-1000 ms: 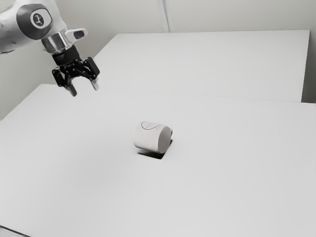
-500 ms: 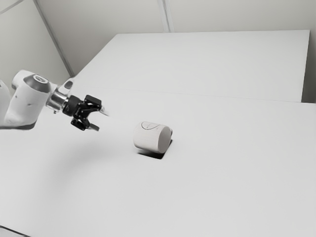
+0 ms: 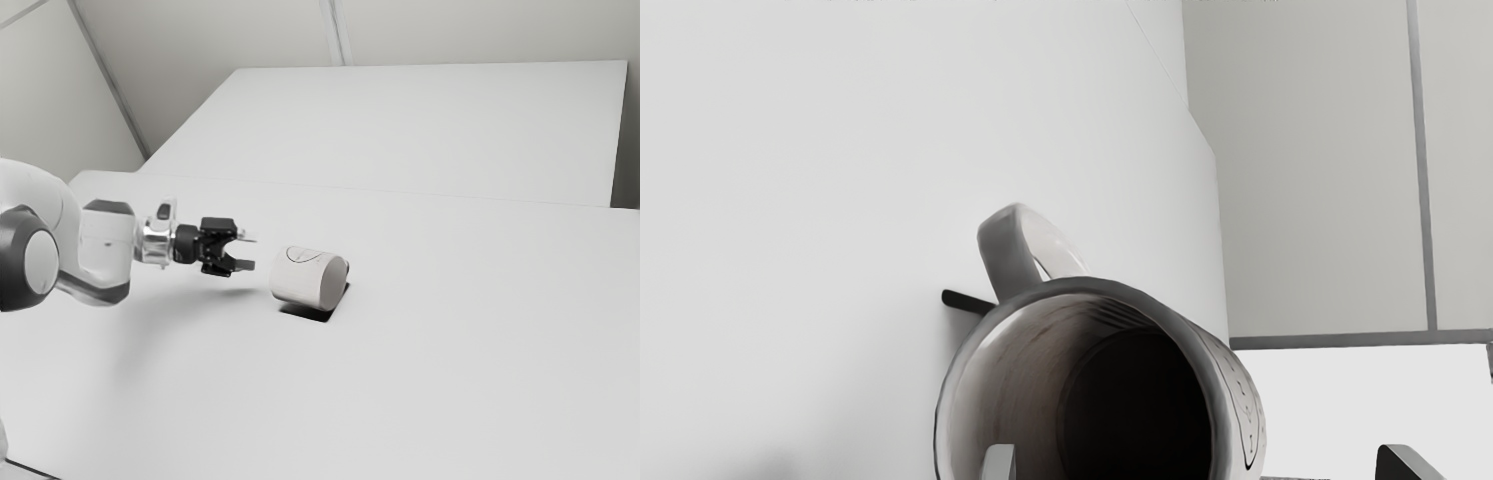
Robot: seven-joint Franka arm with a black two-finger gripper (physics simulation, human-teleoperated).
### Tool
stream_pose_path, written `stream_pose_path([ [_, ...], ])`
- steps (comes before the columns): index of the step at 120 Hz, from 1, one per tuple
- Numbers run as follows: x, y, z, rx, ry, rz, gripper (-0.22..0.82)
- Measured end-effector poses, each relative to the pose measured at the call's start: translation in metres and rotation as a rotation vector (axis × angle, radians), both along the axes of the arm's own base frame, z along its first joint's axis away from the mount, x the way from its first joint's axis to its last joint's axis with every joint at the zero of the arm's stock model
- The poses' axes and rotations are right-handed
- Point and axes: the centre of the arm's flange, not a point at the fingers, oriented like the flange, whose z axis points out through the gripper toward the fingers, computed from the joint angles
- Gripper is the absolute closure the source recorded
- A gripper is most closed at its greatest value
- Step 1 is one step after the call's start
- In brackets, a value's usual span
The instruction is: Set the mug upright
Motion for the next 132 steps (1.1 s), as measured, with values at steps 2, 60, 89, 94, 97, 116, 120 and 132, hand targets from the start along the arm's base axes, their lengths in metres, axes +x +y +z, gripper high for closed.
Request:
stream_pose_path([
  [2, 0.001, -0.002, -0.001, -0.003, -0.01, -0.002, 0.02],
  [60, 0.012, -0.07, -0.015, -0.019, -0.198, -0.118, 0.02],
  [89, 0.012, -0.073, -0.016, -0.004, -0.247, -0.139, 0.43],
  [94, 0.013, -0.074, -0.014, -0.002, -0.257, -0.142, 0.51],
  [97, 0.013, -0.075, -0.013, -0.001, -0.263, -0.145, 0.54],
  [116, 0.016, -0.076, -0.003, -0.002, -0.303, -0.151, 0.69],
  [120, 0.016, -0.076, -0.003, -0.002, -0.307, -0.15, 0.7],
  [132, 0.017, -0.077, -0.001, -0.002, -0.322, -0.152, 0.72],
])
